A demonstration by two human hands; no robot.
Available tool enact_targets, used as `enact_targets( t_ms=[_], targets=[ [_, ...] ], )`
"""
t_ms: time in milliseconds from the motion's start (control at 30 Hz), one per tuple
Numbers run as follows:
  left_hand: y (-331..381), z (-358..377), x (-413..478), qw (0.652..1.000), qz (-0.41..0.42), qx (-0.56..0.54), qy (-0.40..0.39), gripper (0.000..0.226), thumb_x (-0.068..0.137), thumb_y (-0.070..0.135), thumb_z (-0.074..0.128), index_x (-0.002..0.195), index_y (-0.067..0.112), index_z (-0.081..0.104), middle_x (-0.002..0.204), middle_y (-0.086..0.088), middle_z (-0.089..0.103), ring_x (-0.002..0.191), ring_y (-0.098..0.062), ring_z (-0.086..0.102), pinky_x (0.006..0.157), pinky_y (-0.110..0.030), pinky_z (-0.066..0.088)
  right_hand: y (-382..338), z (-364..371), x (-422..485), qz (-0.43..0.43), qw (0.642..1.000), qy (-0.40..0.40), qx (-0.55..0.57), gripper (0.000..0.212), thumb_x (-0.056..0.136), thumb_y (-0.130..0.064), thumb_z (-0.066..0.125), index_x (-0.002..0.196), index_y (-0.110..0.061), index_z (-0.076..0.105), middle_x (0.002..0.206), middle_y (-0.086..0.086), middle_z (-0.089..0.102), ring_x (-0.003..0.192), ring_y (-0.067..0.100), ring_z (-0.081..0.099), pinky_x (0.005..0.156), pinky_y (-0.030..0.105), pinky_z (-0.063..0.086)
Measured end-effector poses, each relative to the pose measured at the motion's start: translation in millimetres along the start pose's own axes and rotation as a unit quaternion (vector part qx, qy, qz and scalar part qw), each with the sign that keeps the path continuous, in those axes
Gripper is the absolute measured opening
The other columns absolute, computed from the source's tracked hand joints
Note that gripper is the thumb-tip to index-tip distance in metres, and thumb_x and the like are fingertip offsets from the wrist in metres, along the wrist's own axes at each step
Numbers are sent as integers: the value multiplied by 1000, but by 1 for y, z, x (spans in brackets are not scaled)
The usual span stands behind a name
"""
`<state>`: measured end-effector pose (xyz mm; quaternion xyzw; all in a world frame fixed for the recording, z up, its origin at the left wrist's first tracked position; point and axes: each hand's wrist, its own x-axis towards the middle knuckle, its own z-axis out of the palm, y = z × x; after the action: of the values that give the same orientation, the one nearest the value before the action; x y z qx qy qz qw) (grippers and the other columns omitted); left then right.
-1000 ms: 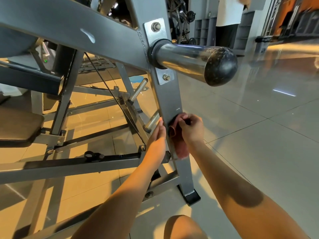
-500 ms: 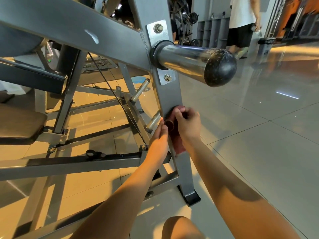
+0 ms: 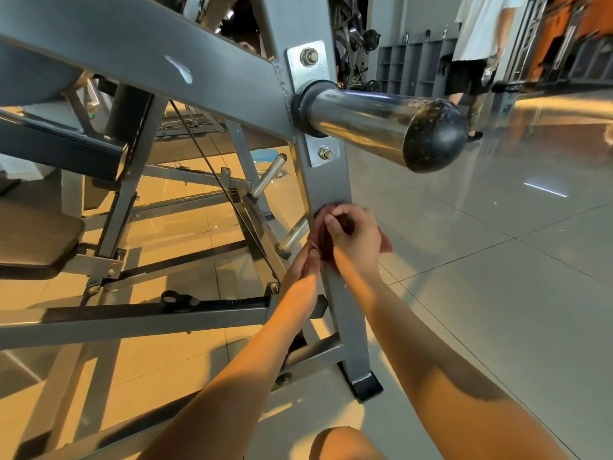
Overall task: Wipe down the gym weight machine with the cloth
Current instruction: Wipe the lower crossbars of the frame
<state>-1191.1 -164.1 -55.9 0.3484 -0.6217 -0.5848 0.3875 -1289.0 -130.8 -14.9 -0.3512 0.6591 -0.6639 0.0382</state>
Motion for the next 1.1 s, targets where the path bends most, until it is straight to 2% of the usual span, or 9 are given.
enact_targets(
  t_ms=[100,233,400,533,667,800,867,967,1100],
  targets=[
    [-1,-3,0,1000,-1,-12,0,26,108,30,45,129,43,54,125,17,62,117,-8,57,113,-36,43,9,4,-1,-35,999,2,-41,8,95,-20,69,97,-27,67,111,-9,54,100,-5,50,82,0,35],
    [5,-3,-3,1000,5,-9,-22,39,110,31,36,147,28,50,141,12,52,126,-6,48,84,0,37,49,-3,-14,18,996,-4,-85,8,94,-18,69,89,-25,67,106,-7,58,100,11,57,77,2,34],
    [0,-6,-4,1000,-4,-8,-21,38,107,43,41,143,42,51,142,15,55,132,-10,52,112,-40,45,20,-4,-7,-9,998,3,-55,12,94,-18,68,90,-29,67,110,-8,57,98,-6,52,89,16,43],
    [0,-4,-1,999,-22,-43,-20,42,108,41,39,146,27,50,137,8,58,114,-7,59,111,-32,45,2,0,-1,-65,996,-19,-49,10,93,-17,71,99,-25,71,112,-13,51,99,-18,46,88,6,38],
    [-11,-5,0,999,-22,-21,-25,34,107,46,40,137,46,55,127,21,60,109,4,58,106,-28,48,48,-3,-18,-46,993,-14,-106,15,91,-11,70,90,-26,69,110,-9,55,99,-4,51,87,4,37],
    [-39,-2,-4,996,-68,41,-39,22,99,66,42,115,67,57,137,22,59,124,-6,56,112,-36,42,103,-10,-36,110,990,10,-93,13,87,-12,73,84,-23,67,105,-5,64,99,14,61,84,24,45],
    [-64,1,-1,992,-91,74,-52,30,85,85,37,108,75,53,142,17,58,128,-14,55,115,-45,38,116,-10,-40,159,985,22,-57,16,88,-11,73,80,-23,66,96,-7,67,95,17,64,75,19,44],
    [-73,4,-4,990,-112,74,-51,35,85,83,33,113,74,51,145,17,55,133,-18,52,116,-49,36,107,-10,-34,164,985,27,-36,19,90,-10,72,78,-22,65,87,-14,64,86,8,63,63,2,37],
    [-72,2,-5,993,-71,82,-38,50,84,88,28,124,65,48,141,12,56,131,-18,53,114,-45,37,86,-4,-22,69,997,22,-39,14,90,-16,73,85,-28,66,102,-12,58,91,-11,52,76,0,33]
  ],
)
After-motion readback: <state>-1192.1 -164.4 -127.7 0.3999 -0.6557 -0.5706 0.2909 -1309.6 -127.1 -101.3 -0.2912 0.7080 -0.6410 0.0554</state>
